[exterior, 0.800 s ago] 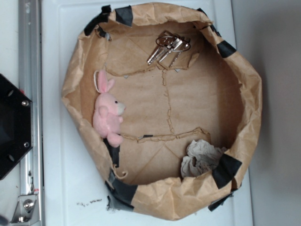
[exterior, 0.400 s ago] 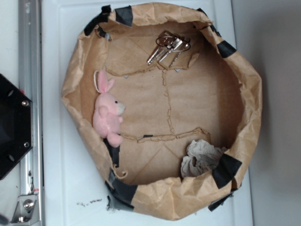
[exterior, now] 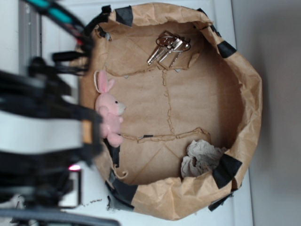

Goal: Grab the silver keys.

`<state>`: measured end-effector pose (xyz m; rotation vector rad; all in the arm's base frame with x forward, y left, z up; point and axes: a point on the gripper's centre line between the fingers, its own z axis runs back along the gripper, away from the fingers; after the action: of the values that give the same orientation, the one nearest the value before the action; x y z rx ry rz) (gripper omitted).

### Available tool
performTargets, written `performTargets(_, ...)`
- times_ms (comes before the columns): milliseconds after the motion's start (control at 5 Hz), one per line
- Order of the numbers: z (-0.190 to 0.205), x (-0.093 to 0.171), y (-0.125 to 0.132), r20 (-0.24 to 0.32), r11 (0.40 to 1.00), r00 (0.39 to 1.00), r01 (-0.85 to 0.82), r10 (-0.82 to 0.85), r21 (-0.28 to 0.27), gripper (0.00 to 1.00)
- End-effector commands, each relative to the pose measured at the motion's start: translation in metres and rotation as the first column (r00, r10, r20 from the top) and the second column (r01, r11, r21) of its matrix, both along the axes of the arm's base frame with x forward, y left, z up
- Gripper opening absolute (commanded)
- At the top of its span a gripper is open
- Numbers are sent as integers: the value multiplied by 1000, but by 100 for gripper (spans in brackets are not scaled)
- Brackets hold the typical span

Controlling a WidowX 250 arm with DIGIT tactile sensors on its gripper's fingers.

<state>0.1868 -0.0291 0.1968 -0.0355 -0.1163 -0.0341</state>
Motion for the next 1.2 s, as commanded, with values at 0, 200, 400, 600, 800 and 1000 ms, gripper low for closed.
performTargets(0, -17, 38, 33, 177, 999, 984, 12, -6, -34, 100)
performTargets(200, -34, 45, 46, 292, 998, 955, -59, 49, 26, 100)
performTargets(400, -46, 56, 58, 426, 974, 886, -224, 185, 44, 100)
performTargets(600, -58, 53, 58, 476, 952, 848, -298, 234, 63, 100)
performTargets(800, -62, 53, 59, 422, 940, 872, -321, 246, 115, 100)
performTargets(1000, -62, 53, 59, 422, 940, 872, -321, 246, 115, 100)
